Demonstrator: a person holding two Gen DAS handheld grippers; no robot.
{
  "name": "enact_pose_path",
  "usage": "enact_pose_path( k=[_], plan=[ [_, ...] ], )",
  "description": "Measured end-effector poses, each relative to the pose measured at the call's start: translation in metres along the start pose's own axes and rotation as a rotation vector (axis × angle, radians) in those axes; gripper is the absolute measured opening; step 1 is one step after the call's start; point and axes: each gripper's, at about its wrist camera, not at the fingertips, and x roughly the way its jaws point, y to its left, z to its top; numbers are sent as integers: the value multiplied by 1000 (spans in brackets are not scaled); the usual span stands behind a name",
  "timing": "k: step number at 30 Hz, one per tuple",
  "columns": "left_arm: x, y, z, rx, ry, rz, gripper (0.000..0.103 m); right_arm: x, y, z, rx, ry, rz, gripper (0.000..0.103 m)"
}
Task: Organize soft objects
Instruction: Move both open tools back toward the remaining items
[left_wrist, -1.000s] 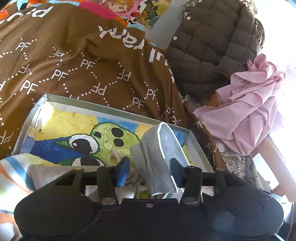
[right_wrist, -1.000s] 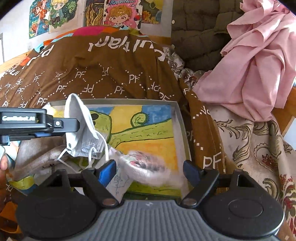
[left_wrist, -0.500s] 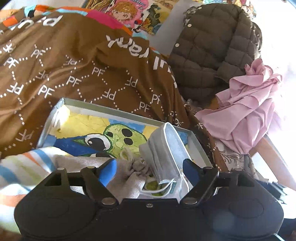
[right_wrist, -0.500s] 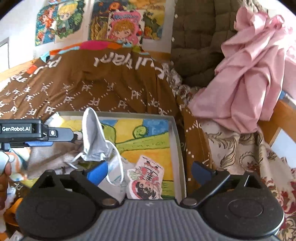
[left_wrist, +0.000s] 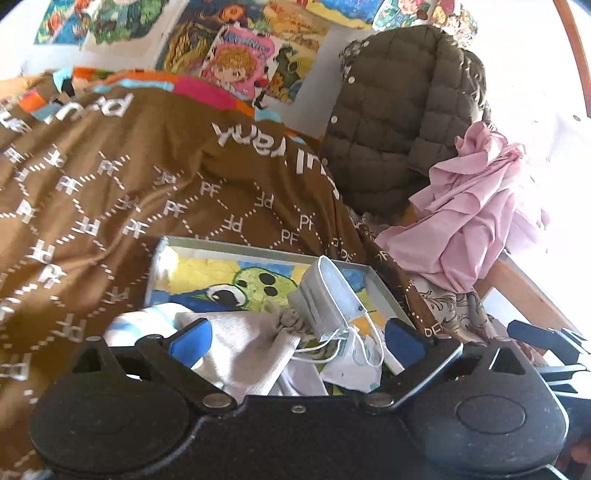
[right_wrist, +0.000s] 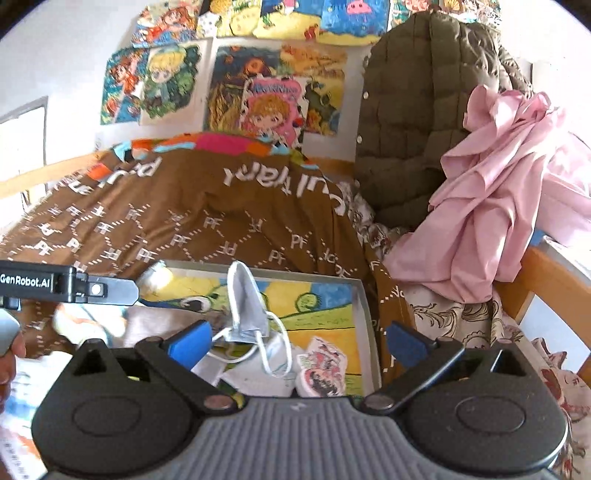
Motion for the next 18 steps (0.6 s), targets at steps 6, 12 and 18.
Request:
enact_pose_path(
  k=[6,12,18],
  plan=[
    [-53,-10,-11,46,-11,19,101,-49,17,-6,-18,-31,24,103],
    [-101,-21,-33,69,-15,29,102,-93,33,-18,17,-55,44,103],
    [-137,-29,-55,118,1,34,102,-131,43,-39,64,-61,48,103]
  ],
)
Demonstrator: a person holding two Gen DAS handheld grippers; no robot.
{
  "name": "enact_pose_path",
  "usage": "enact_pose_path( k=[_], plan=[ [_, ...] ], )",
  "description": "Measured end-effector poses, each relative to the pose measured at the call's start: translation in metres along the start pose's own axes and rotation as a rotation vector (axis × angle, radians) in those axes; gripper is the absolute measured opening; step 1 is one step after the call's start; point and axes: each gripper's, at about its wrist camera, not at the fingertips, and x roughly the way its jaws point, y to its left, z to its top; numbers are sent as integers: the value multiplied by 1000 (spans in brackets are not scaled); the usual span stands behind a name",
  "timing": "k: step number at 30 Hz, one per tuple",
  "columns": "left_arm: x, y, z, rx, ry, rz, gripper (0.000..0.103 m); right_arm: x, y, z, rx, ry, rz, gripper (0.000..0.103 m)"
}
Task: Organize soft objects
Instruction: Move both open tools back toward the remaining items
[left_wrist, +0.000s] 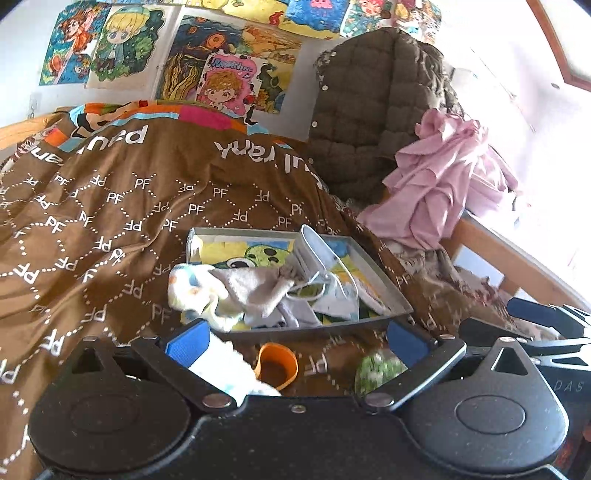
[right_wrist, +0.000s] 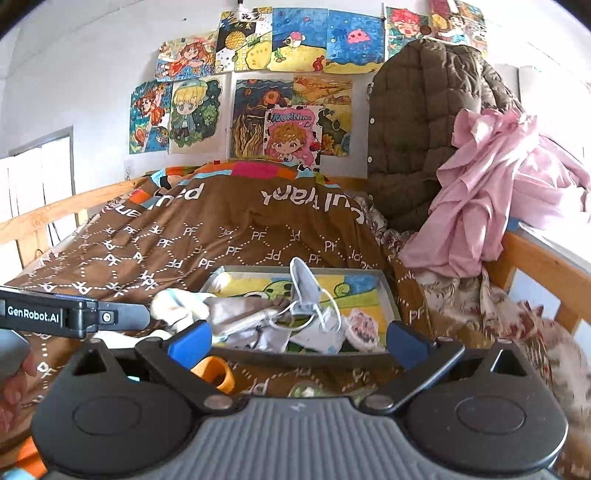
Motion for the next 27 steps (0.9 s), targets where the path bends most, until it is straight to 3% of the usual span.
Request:
enact_pose_path(
  k=[12,20,27],
  plan=[
    [-45,16,-54,63,97,41,102,-54,24,-51,106,35,-21,103],
    [-54,23,-94,53,158,43,102,-62,52,-84,75,103,-37,103],
    [-59,26,-104,63,170,45,102,-62,64,-92,38,122,-26,103]
  ],
)
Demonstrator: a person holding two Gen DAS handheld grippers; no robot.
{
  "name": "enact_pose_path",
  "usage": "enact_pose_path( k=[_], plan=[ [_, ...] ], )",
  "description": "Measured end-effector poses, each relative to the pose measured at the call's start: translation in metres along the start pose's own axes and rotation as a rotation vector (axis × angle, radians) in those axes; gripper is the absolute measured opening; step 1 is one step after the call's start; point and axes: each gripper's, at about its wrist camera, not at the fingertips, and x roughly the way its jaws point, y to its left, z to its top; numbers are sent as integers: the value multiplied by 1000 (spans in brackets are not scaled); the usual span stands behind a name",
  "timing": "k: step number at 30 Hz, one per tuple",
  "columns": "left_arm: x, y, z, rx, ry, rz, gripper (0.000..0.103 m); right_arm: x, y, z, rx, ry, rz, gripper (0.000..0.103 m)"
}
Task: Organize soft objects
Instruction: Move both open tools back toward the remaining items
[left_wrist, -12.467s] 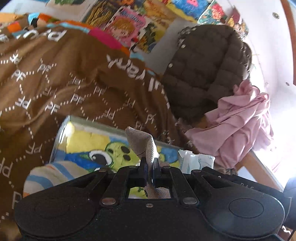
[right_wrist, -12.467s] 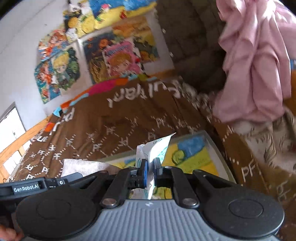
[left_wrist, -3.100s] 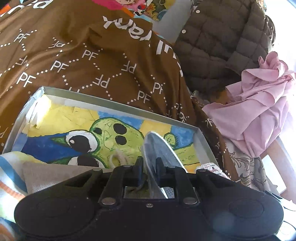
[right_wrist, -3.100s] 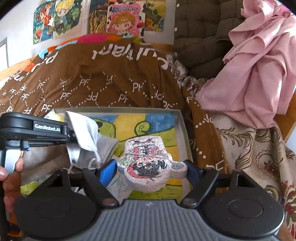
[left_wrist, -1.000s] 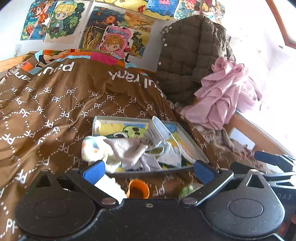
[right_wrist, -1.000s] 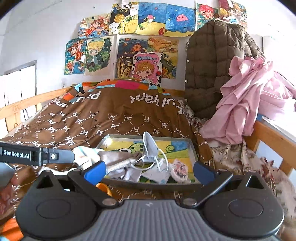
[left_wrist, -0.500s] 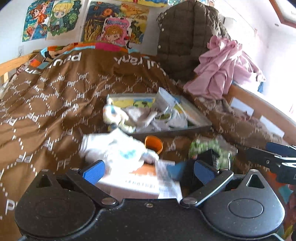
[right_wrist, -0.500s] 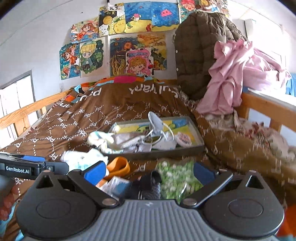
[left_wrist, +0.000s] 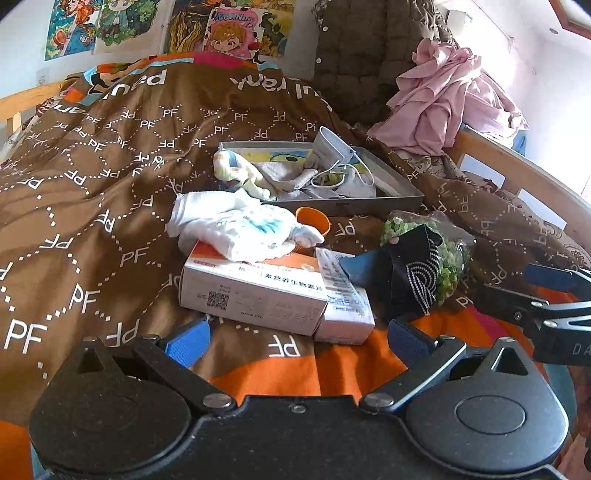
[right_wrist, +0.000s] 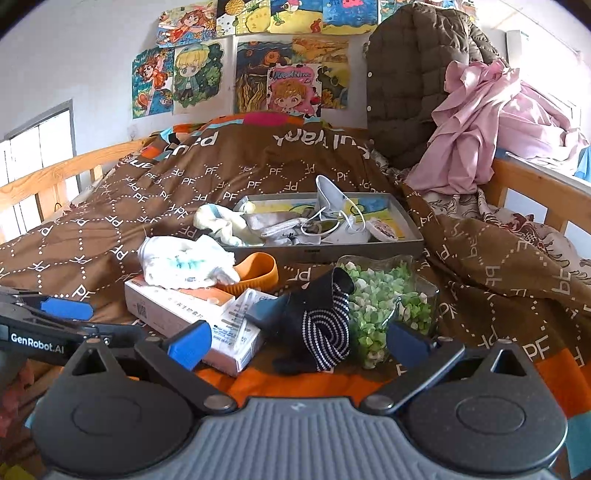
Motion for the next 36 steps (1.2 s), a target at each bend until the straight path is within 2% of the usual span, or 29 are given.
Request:
enact_pose_path(
  k=[20,28,36],
  plan=[
    [15,15,-7,-16,49,39,102,27,12,-7,-66,23,11,103],
    [18,20,6,-5,25,60,102,32,10,-4,-62,27,11,103],
    [27,21,27,39,-9,79,102,46,9,0,-125,16,-6,103]
  ],
)
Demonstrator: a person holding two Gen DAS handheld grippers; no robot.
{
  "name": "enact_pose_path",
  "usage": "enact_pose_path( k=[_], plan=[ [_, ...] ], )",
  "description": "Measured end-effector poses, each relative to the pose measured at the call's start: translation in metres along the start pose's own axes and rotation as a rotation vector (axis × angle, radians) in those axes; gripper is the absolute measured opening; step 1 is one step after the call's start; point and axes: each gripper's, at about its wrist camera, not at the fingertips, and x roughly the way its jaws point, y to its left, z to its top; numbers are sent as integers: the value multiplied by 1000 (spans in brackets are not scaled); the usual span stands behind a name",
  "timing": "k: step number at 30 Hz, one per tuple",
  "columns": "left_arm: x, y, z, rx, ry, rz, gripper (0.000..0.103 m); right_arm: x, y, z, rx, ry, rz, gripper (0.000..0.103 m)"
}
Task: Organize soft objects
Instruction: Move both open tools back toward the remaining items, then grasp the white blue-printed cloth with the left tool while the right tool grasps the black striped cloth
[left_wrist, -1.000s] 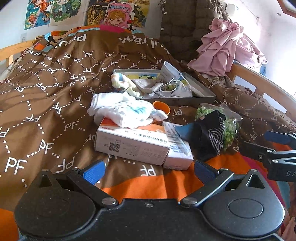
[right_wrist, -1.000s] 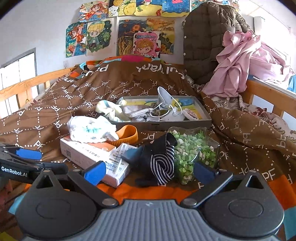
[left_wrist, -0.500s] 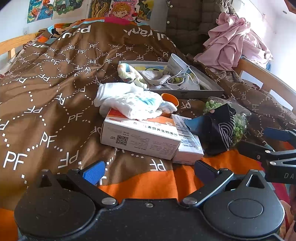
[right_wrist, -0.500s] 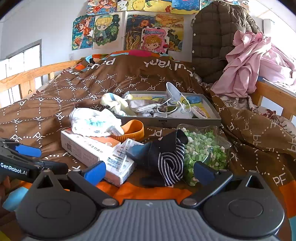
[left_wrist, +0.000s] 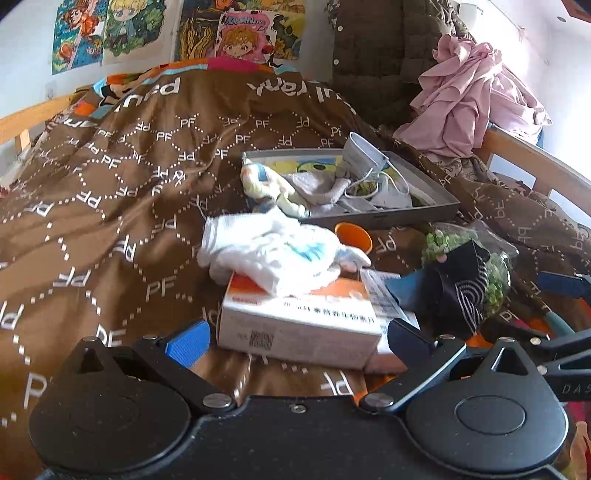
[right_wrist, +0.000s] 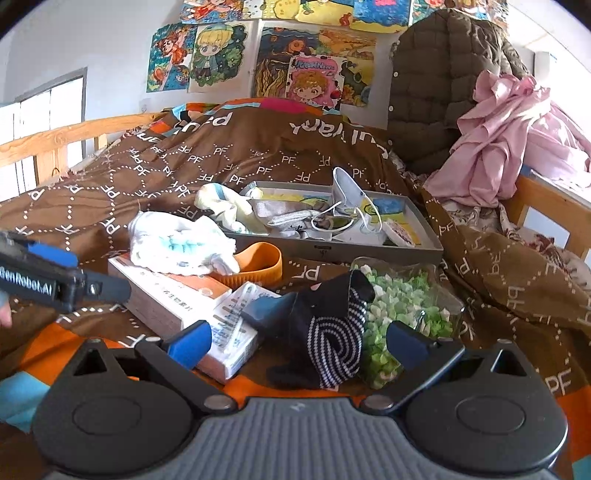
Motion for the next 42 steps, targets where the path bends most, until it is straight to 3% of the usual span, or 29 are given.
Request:
enact_pose_path(
  k=[12,29,40,42],
  plan=[
    [20,1,16,39,-27,30,102,20,-9,-3,-68,2,-29,103],
    [55,-2,30,107,-37,87,102,49,-2,-12,-290,-24,-65,103],
    [70,-3,33,77,-18,76,93,63,-1,-18,-348,-21,-61,103],
    [71,-2,34,73,-19,78,87,65,-1,-19,-362,-20,-65,103]
  ],
)
